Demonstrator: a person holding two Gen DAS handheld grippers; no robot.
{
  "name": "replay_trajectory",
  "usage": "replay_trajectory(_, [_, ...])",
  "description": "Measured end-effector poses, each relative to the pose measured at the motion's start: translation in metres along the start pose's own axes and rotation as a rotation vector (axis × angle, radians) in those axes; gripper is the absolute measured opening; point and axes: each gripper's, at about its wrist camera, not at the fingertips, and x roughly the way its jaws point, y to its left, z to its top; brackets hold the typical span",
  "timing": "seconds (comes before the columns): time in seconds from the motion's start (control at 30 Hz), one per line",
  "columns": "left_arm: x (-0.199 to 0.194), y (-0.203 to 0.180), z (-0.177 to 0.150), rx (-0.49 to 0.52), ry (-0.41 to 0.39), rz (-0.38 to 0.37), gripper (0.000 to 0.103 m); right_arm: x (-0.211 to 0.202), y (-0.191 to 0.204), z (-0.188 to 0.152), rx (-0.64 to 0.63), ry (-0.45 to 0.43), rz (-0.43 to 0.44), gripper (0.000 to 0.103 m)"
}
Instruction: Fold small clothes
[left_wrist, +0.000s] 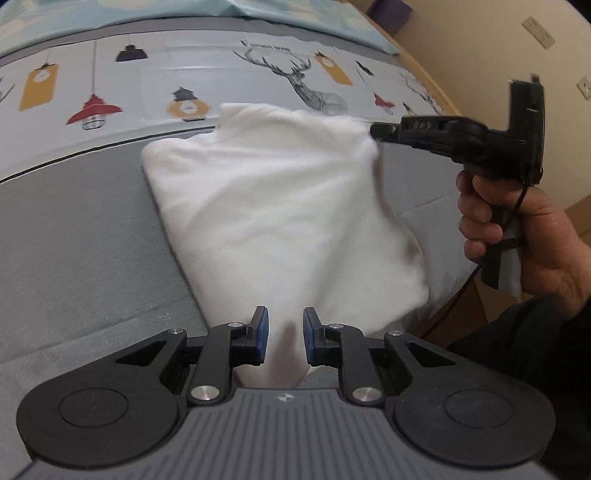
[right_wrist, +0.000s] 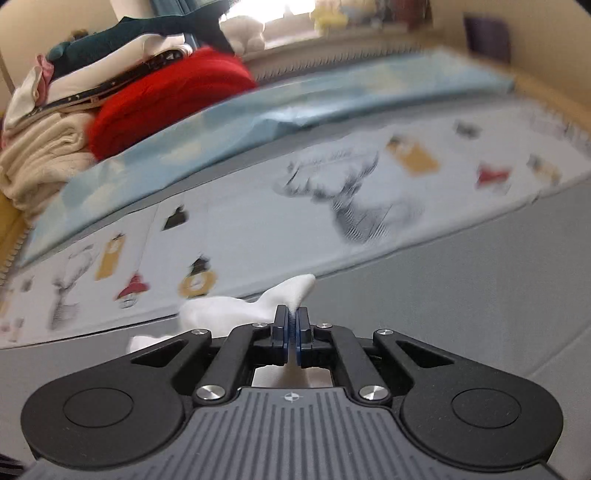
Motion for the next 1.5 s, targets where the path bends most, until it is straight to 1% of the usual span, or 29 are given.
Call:
replay_trajectory(0.07, [0.009,-0.005,0.003,0.012,0.022,0.011,0.020,0.005,-0.001,-0.003,-0.053,0.046,-0.076,0.008])
replay_trajectory(0.13, [0.016,-0.010,0.007,0.021,0.032,0.021,0.020,0.001,-0.005,-0.005,-0.066,0.068,-0.073,0.008])
replay_trajectory(0.17, [0.019,-0.011,0.008,0.021,0.036,0.021,0.020,-0.005,-0.007,-0.005,-0.067,0.062,-0.054,0.009])
replay_trajectory(0.2, [0.022,-0.011,0.010,0.020,0.041,0.021,0.020,-0.011,-0.009,-0.006,-0.070,0.064,-0.022,0.016])
replay_trajectory(0.23, [0.026,-0.011,0.011,0.019,0.049,0.024,0.020,-0.017,-0.011,-0.007,-0.080,0.081,0.026,0.029])
replay_trajectory(0.27, [0.030,-0.010,0.011,0.019,0.060,0.033,0.020,-0.021,-0.011,-0.011,-0.101,0.112,0.077,0.036])
replay_trajectory(0.3, [0.034,-0.009,0.011,0.020,0.074,0.046,0.020,-0.024,-0.010,-0.017,-0.129,0.161,0.120,0.048])
replay_trajectory(0.33, [0.040,-0.007,0.011,0.021,0.093,0.064,0.020,-0.024,-0.008,-0.025,-0.161,0.222,0.156,0.051])
replay_trajectory(0.37, [0.046,-0.006,0.009,0.022,0.115,0.082,0.020,-0.024,-0.006,-0.033,-0.189,0.280,0.182,0.051])
replay_trajectory(0.43, [0.059,0.001,0.006,0.015,0.163,0.108,0.020,-0.020,-0.005,-0.053,-0.275,0.391,0.180,0.051])
replay_trajectory(0.5, [0.066,-0.001,0.003,0.032,0.191,0.127,0.020,-0.018,-0.005,-0.069,-0.348,0.446,0.159,0.049])
replay_trajectory(0.57, [0.066,-0.005,0.001,0.053,0.191,0.137,0.020,-0.020,-0.009,-0.077,-0.348,0.486,0.202,0.028])
replay_trajectory(0.6, [0.064,-0.007,0.002,0.054,0.182,0.133,0.020,-0.023,-0.011,-0.077,-0.338,0.496,0.234,0.011])
replay_trajectory(0.63, [0.060,-0.009,0.003,0.051,0.164,0.118,0.020,-0.027,-0.014,-0.074,-0.334,0.497,0.263,0.004])
replay_trajectory(0.73, [0.052,-0.013,0.002,0.057,0.132,0.066,0.023,-0.047,-0.026,-0.058,-0.279,0.441,0.338,0.003])
replay_trajectory(0.8, [0.064,-0.013,-0.005,0.099,0.190,0.112,0.023,-0.053,-0.036,-0.050,-0.255,0.426,0.355,0.003])
replay_trajectory(0.83, [0.075,-0.013,-0.011,0.124,0.244,0.152,0.022,-0.053,-0.039,-0.052,-0.271,0.440,0.344,0.003])
replay_trajectory(0.9, [0.087,-0.014,-0.020,0.185,0.308,0.197,0.022,-0.040,-0.038,-0.063,-0.323,0.508,0.278,0.003])
replay_trajectory(0.93, [0.086,-0.016,-0.020,0.201,0.304,0.197,0.023,-0.032,-0.035,-0.073,-0.363,0.554,0.232,0.004])
replay_trajectory(0.97, [0.083,-0.016,-0.017,0.193,0.292,0.186,0.023,-0.027,-0.032,-0.079,-0.403,0.571,0.201,0.004])
replay_trajectory(1.03, [0.072,-0.013,-0.011,0.155,0.246,0.152,0.024,-0.027,-0.028,-0.077,-0.419,0.552,0.183,0.009])
replay_trajectory(1.07, [0.065,-0.010,-0.007,0.136,0.215,0.134,0.029,-0.030,-0.028,-0.070,-0.395,0.524,0.192,0.013])
replay_trajectory(1.13, [0.052,-0.001,0.002,0.075,0.146,0.105,0.039,-0.038,-0.030,-0.054,-0.324,0.445,0.216,0.034])
replay_trajectory(1.17, [0.047,0.004,0.006,0.042,0.115,0.097,0.042,-0.041,-0.032,-0.047,-0.286,0.400,0.229,0.041])
replay_trajectory(1.2, [0.045,0.009,0.010,0.004,0.085,0.096,0.048,-0.043,-0.033,-0.041,-0.245,0.352,0.231,0.052])
replay_trajectory(1.27, [0.042,0.023,0.020,-0.085,0.034,0.130,0.058,-0.039,-0.035,-0.036,-0.188,0.302,0.219,0.054])
replay_trajectory(1.37, [0.042,0.043,0.024,-0.220,-0.017,0.158,0.060,-0.022,-0.036,-0.038,-0.112,0.311,0.225,0.057])
replay_trajectory(1.4, [0.043,0.047,0.023,-0.262,-0.024,0.151,0.060,-0.015,-0.037,-0.041,-0.092,0.317,0.215,0.062])
replay_trajectory(1.5, [0.048,0.061,0.028,-0.348,-0.043,0.121,0.060,0.009,-0.038,-0.050,-0.028,0.353,0.158,0.064])
